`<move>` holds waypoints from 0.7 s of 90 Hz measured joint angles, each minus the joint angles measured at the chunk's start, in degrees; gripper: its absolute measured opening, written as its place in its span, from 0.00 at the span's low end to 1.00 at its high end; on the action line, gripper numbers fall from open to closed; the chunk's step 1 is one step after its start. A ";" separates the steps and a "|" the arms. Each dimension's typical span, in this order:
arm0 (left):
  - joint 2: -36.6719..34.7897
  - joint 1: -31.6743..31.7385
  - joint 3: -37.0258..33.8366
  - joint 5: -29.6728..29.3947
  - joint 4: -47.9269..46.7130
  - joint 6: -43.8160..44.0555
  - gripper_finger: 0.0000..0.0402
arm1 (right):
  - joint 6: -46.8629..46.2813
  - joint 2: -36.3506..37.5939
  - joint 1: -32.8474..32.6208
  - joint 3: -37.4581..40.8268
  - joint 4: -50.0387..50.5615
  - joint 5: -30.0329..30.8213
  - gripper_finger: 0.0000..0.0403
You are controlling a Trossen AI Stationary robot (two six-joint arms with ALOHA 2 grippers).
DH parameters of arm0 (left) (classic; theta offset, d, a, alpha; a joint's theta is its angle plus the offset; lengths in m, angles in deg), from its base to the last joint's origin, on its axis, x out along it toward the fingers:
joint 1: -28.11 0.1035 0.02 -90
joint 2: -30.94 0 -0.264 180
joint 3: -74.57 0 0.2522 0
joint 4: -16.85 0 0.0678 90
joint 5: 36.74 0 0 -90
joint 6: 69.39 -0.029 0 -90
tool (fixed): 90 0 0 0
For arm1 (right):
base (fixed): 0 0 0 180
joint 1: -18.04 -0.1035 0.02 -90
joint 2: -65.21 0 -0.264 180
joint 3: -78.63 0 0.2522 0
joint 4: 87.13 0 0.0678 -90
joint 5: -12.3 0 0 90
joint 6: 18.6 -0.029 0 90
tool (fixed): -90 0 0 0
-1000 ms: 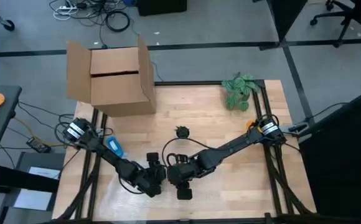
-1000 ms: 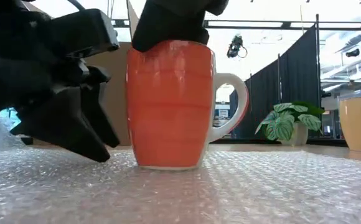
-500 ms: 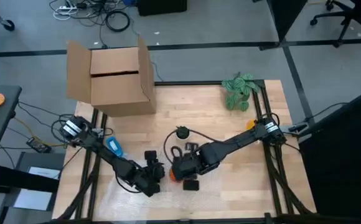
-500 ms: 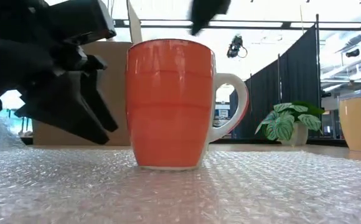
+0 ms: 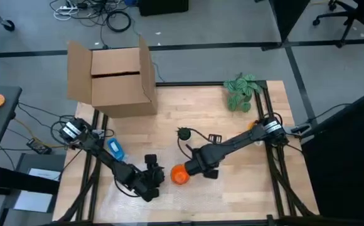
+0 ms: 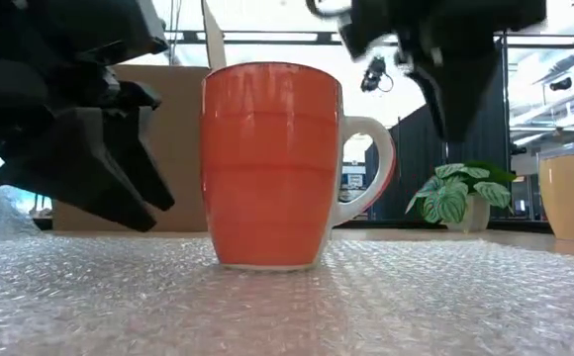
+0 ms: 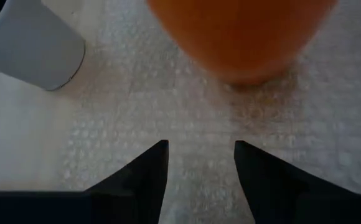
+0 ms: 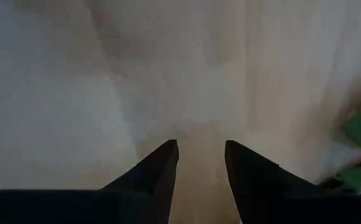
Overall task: Wrap mug
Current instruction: Wrap the orange mug with the transparent bubble wrap
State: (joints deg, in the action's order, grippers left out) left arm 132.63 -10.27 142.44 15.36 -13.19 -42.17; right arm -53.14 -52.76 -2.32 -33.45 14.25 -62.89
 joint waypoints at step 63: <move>0.04 -0.25 -0.02 0.01 0.60 -0.03 0.42 | -29.70 40.77 2.95 52.58 -46.46 -2.56 0.18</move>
State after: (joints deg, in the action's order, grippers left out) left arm 132.67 -10.52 142.42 15.36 -12.59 -42.19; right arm -82.84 -11.99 0.63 19.13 -32.20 -65.45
